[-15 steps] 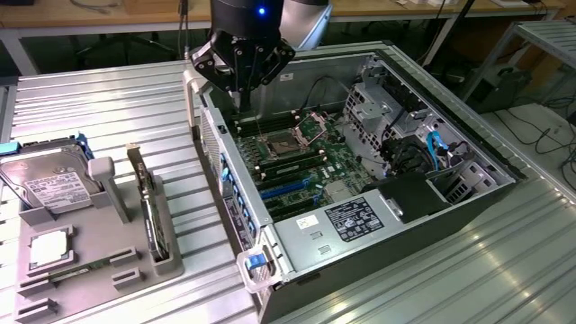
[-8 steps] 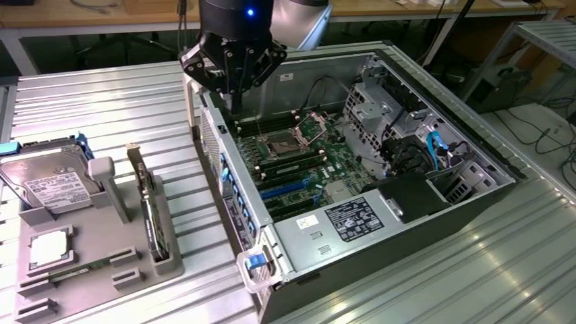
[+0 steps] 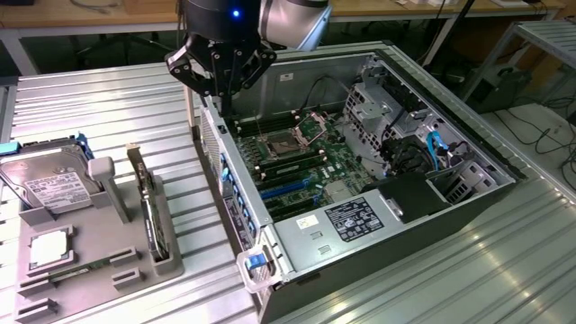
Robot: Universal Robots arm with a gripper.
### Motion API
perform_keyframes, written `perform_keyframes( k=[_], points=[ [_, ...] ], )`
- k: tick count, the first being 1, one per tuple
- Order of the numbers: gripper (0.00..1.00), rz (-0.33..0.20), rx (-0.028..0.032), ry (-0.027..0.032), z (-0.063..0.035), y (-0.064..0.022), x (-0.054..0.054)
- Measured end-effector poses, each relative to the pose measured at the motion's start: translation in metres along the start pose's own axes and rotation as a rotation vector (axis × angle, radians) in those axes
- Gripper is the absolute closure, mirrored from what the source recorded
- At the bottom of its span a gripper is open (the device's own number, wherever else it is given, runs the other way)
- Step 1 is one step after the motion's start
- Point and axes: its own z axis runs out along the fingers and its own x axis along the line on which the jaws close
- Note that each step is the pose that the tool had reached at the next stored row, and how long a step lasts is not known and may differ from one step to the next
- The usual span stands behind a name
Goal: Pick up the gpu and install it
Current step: 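Reach for the gpu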
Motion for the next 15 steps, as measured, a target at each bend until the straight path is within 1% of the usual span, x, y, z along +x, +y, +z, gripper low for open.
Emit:
perform_keyframes(
  k=[9, 15],
  points=[
    [0.89, -0.003, 0.0, 0.0002, -0.0004, -0.0024, 0.012],
    [0.89, -0.005, -0.0001, 0.0003, -0.0006, -0.0041, 0.016]
  ],
)
